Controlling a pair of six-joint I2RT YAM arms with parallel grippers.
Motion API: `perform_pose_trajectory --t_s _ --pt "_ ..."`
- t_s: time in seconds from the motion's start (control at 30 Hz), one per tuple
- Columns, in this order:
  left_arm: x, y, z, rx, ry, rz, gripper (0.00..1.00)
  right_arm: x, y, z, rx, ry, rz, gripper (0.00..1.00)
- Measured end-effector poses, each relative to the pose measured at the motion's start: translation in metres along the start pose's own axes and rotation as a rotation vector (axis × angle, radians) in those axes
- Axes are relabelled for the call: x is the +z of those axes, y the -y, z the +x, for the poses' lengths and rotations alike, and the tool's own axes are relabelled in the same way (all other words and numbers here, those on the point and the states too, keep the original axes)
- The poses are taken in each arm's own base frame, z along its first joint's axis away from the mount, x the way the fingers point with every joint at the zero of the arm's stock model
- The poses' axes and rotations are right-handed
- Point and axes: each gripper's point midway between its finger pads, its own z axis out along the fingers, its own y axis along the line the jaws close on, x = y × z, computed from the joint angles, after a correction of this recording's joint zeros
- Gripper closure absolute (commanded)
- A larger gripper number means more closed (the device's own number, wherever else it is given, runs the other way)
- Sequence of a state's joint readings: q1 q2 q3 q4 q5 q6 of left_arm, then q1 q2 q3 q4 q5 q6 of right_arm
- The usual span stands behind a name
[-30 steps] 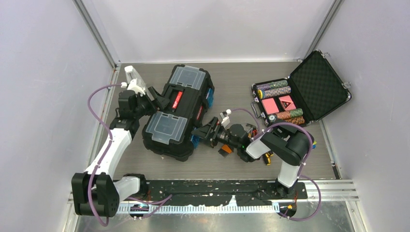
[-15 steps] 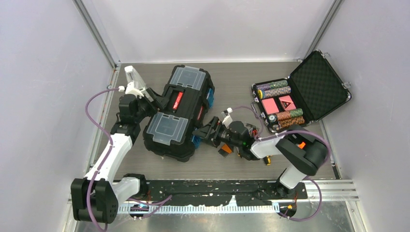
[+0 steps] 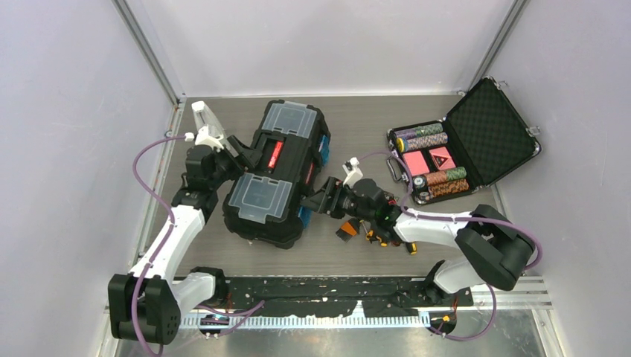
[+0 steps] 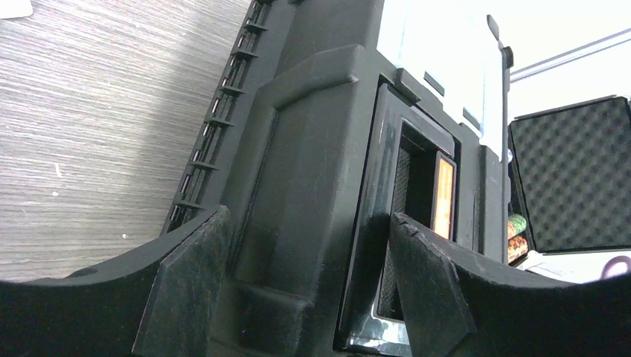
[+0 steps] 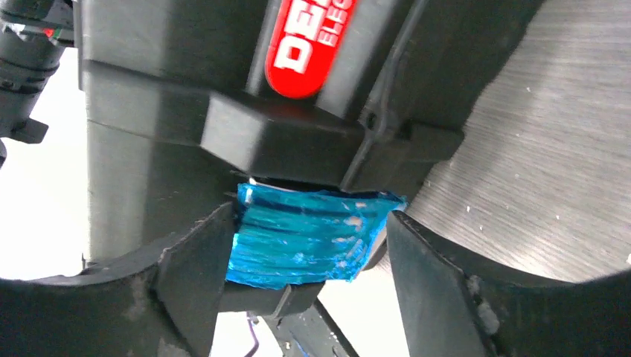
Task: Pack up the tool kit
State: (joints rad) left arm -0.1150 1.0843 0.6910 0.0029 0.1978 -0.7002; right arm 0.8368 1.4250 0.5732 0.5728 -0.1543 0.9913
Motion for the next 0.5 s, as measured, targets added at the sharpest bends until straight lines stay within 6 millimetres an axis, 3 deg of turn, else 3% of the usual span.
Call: perform_pose_trajectory --t_s 0.17,0.3,0.5 --pt "0.000 0.000 0.002 -0.001 -0.012 -0.004 0.26 -0.012 0.017 0.012 0.033 -0.009 0.032 0.01" --pt "0.000 0.001 0.002 -0.006 -0.018 -0.001 0.27 -0.021 0.033 0.023 0.066 -0.023 0.060 0.05" --pt "0.000 0.002 0.003 -0.012 -0.020 0.002 0.27 -0.014 0.044 0.044 0.185 -0.060 0.004 0.05"
